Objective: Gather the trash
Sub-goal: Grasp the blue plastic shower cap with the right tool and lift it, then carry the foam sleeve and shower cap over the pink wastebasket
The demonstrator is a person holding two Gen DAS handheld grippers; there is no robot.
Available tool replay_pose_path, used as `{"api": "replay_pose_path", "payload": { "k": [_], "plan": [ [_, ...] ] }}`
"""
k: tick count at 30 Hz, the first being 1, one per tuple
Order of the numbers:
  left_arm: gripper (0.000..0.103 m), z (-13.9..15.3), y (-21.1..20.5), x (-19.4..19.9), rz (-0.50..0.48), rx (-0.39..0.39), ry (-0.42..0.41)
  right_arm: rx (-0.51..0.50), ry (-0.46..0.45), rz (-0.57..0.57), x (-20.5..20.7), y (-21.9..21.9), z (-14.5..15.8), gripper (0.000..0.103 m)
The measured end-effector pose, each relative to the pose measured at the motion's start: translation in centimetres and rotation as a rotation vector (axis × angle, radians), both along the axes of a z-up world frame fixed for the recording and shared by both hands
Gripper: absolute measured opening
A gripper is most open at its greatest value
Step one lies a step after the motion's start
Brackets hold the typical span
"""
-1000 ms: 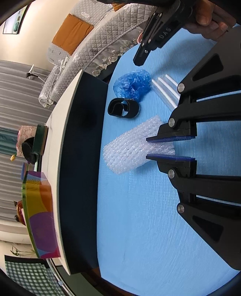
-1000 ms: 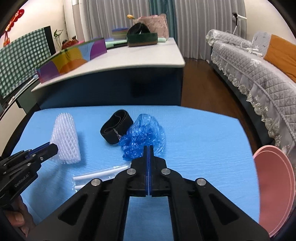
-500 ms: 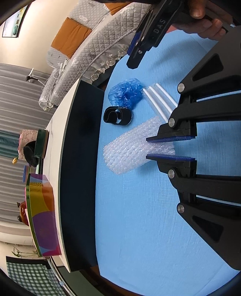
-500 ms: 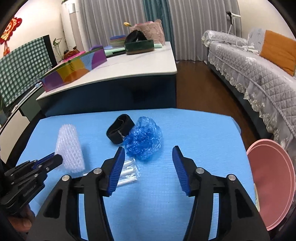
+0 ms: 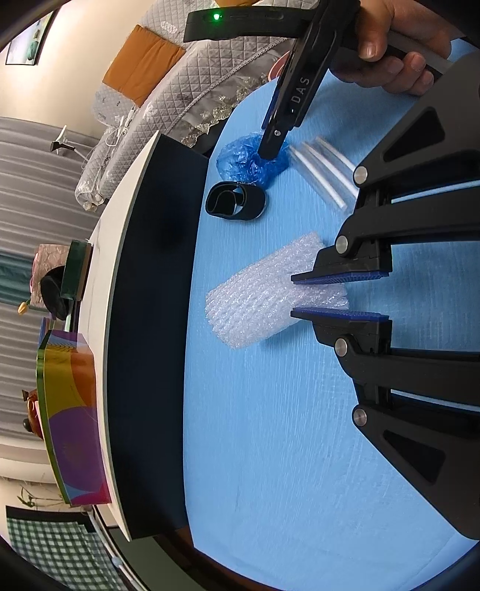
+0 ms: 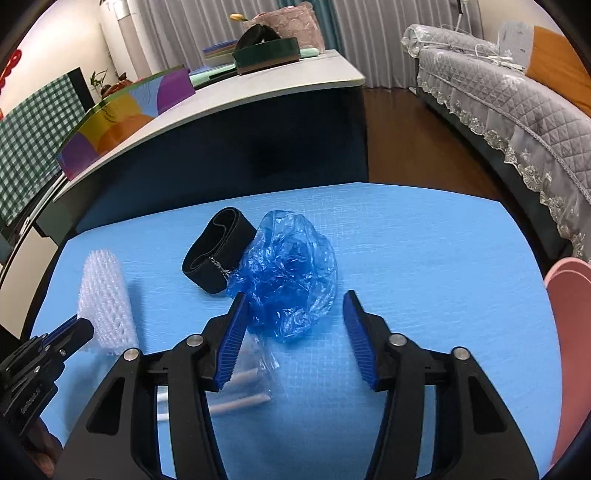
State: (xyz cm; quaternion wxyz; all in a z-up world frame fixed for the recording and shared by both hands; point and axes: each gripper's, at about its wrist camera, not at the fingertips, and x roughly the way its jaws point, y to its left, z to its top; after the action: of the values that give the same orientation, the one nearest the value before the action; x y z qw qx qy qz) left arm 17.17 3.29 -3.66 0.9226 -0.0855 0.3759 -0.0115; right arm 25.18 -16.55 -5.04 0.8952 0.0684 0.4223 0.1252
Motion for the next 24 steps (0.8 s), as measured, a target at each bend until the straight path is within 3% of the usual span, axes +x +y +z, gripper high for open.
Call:
{"api": "replay_pose_path", "payload": {
  "k": [2, 5, 24],
  "plan": [
    [0.012, 0.0, 0.0, 0.1, 0.002, -0.001, 0.000, -0.010, -0.002, 0.010, 0.0, 0.2, 0.0, 0.024],
    [0.012, 0.2, -0.1, 0.0, 0.000, 0.001, -0.005, -0.018, -0.008, 0.012, -0.3, 0.2, 0.1, 0.006],
    [0.012, 3.9, -2.0, -2.7, -0.050, 0.013, -0.093, -0.092, -0.161, -0.011, -7.3, -2.2, 6.6, 0.003]
  ]
}}
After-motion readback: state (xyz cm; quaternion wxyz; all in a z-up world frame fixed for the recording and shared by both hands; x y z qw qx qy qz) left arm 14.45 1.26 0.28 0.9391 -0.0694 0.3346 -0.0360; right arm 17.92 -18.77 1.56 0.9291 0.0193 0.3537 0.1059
